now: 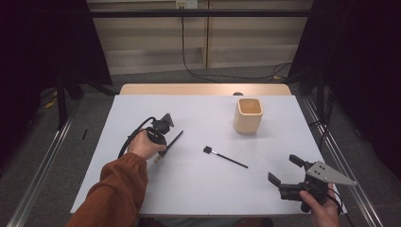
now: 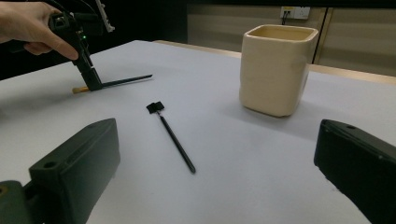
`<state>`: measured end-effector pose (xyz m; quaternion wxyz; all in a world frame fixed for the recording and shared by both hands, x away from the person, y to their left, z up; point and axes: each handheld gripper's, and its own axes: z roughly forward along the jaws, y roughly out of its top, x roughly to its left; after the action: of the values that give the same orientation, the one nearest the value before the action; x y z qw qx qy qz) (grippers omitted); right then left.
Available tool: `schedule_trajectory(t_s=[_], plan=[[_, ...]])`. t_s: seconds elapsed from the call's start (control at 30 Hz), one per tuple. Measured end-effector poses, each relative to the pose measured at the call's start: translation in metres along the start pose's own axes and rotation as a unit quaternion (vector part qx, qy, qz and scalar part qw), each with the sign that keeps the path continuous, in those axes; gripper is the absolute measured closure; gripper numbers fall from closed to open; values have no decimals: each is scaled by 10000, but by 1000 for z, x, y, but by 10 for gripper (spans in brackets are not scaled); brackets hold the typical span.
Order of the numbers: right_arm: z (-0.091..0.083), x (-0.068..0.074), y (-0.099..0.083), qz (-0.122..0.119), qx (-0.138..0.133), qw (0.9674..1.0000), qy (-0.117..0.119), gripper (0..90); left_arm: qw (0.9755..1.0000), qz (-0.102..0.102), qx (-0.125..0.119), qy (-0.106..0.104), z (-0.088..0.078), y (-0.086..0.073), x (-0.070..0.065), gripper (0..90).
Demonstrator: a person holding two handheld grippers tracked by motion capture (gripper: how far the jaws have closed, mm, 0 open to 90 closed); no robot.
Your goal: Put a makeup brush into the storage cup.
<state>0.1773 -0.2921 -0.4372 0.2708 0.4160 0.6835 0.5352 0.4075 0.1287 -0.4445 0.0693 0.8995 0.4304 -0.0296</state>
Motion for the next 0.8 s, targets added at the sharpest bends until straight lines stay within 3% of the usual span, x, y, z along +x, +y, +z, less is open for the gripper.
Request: schedule_trajectory(t_s=[0.23,0.43,0.53,0.8], plan=[[0,-1,0,-10,7,10000,-7,0,9998,-87,-202,-8,-3,-1,6,850],[0,-1,0,-12,6,10000,-22,0,9987,-43,-429,-282,-10,-5,11,850],[0,-1,0,-14,14,10000,-14,0,9962,-1,-703,-520,-16,-8,12,850],[0,-1,0,-12,13,10000,-17,0,9879,53,-1344,-769,-25,-19,17,849]])
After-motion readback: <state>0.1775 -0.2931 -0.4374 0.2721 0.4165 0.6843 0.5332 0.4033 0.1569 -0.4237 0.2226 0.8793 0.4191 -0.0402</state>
